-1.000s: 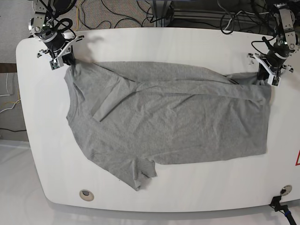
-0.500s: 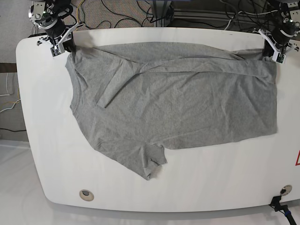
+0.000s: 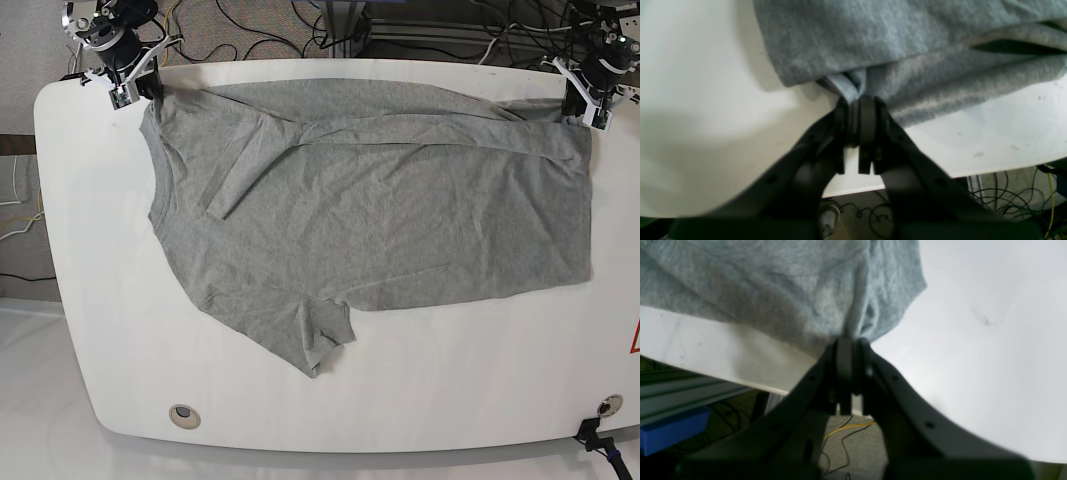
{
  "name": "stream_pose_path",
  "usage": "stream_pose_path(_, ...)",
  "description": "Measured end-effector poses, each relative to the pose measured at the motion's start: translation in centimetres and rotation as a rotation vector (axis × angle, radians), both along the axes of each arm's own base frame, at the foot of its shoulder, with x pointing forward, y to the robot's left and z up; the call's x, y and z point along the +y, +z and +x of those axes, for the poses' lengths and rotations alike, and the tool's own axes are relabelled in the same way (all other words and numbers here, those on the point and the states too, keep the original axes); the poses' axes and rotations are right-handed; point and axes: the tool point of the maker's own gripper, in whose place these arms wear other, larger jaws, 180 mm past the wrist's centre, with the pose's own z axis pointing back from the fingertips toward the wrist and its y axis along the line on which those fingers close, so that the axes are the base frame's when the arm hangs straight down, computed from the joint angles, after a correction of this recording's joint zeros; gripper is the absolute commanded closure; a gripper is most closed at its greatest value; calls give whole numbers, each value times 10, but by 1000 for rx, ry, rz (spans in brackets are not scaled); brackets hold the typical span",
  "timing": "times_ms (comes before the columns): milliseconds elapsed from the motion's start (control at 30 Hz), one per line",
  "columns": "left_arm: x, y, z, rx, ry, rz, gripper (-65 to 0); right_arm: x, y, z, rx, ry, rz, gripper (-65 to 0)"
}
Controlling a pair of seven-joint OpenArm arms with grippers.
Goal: Fold the T-shirt properly
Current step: 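Pull the shirt toward the robot base with both grippers, then move both open grippers out along the shirt to its hem edge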
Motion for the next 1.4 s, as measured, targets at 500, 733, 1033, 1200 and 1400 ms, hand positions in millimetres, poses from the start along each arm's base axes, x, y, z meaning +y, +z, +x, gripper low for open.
stream_pose_path(500,2,3,4,-11,2,18,-344,-13,10,0,1,-39,-57,-102)
stream_pose_path(733,14,18,-7,74,-12,127,-344,-8,27,9,-12,-4,-90,-112)
stream_pose_path(1033,34,94,50,-131,17,262,-344,6,58,51,-143,16,-94,-113)
stream_pose_path(1200,27,124,100,-303,48,229,-344,9,78,92,-253,19,-89,-113)
stream_pose_path(1400,3,139,152,-379,45,168,-344,25,78,133,-306,34,-39,-113)
